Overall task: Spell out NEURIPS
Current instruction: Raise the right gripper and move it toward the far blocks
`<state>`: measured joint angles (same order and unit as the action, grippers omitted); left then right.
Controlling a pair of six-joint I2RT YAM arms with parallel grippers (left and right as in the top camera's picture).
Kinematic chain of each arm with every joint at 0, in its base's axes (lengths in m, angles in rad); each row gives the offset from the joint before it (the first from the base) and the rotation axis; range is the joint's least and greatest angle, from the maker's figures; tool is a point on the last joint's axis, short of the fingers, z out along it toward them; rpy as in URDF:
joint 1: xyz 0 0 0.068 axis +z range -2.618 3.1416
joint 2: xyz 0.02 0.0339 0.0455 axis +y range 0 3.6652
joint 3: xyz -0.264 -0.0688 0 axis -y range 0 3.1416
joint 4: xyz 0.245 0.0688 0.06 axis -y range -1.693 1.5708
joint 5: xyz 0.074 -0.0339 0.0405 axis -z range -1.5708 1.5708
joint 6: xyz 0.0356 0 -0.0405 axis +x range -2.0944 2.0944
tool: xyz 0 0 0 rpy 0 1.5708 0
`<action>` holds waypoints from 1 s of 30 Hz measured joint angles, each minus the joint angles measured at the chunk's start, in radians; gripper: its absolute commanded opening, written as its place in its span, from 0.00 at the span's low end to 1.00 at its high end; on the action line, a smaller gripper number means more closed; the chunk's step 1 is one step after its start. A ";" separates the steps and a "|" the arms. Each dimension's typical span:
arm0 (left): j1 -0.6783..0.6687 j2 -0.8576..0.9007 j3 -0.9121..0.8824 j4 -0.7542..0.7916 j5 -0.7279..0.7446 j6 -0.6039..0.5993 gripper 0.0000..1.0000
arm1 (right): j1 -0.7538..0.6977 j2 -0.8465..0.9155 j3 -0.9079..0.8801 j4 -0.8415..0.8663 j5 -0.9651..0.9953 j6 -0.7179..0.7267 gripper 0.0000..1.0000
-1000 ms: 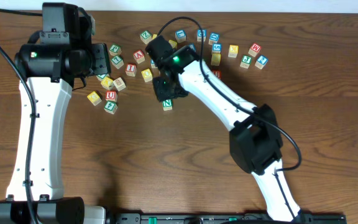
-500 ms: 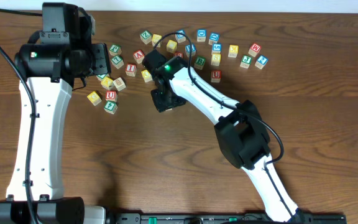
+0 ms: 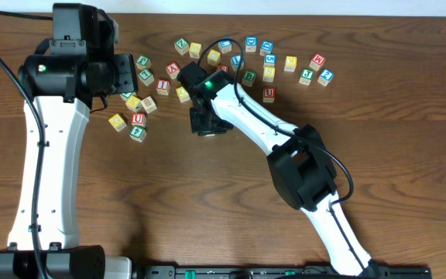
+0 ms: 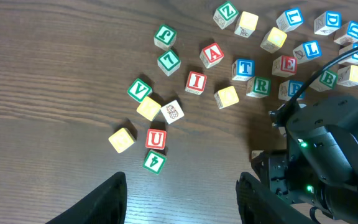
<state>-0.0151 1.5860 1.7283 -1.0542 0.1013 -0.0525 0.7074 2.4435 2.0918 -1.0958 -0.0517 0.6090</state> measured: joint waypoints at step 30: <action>0.000 0.000 0.000 0.000 0.000 0.000 0.56 | -0.055 0.003 0.348 -0.323 0.000 -0.016 0.55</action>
<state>-0.0151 1.5860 1.7283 -1.0542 0.1017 -0.0528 0.6521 2.4470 2.4397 -1.4193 -0.0513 0.5926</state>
